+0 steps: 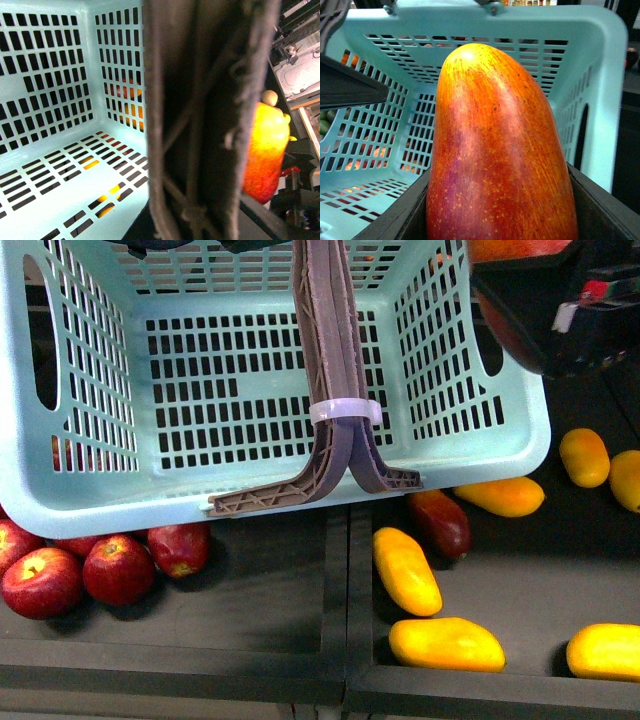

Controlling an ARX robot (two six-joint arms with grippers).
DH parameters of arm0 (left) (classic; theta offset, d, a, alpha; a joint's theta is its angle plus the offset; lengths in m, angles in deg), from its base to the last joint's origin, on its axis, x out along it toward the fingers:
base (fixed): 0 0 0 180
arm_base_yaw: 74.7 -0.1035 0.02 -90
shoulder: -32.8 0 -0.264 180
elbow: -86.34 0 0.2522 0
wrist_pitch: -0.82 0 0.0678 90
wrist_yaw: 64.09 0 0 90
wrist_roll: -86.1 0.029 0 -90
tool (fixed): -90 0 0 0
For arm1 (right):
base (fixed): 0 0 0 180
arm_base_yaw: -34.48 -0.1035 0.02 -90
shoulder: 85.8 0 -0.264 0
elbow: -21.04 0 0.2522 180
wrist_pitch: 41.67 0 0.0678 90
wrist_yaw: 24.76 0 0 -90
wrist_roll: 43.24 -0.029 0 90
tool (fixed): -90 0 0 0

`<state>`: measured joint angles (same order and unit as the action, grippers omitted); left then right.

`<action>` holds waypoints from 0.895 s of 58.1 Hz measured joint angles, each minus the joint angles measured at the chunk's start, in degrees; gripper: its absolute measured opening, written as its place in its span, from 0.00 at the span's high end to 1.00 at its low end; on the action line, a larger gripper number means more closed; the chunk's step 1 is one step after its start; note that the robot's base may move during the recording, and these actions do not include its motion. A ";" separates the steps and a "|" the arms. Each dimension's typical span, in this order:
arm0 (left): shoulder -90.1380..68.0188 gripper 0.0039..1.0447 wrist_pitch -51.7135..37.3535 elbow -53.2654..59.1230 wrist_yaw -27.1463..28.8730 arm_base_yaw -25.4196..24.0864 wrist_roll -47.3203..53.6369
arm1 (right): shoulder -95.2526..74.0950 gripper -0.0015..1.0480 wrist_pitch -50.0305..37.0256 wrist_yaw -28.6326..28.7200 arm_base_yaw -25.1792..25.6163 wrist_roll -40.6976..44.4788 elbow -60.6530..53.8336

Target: Pick mango and avocado into basket

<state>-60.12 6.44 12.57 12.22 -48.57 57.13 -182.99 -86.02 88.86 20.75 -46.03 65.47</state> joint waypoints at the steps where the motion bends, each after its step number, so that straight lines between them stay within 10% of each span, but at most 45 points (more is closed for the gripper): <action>1: 0.00 0.94 0.00 0.00 -0.02 0.00 0.00 | -0.66 0.40 0.00 -0.55 -0.48 0.07 0.26; 9: 0.02 0.94 0.00 0.00 0.00 0.00 0.02 | -4.76 0.39 -0.31 -2.97 -2.14 0.15 1.66; 23: 0.02 0.94 0.02 0.04 -0.02 0.00 0.15 | -5.95 0.06 -1.66 -5.31 -2.01 -0.74 2.58; 52: 0.02 0.94 0.20 0.46 0.11 -0.11 -0.24 | 18.01 0.07 0.04 -13.11 8.70 -2.27 -9.99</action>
<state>-60.10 6.64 13.03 12.33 -48.68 56.89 -164.98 -85.97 75.74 29.45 -48.30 55.48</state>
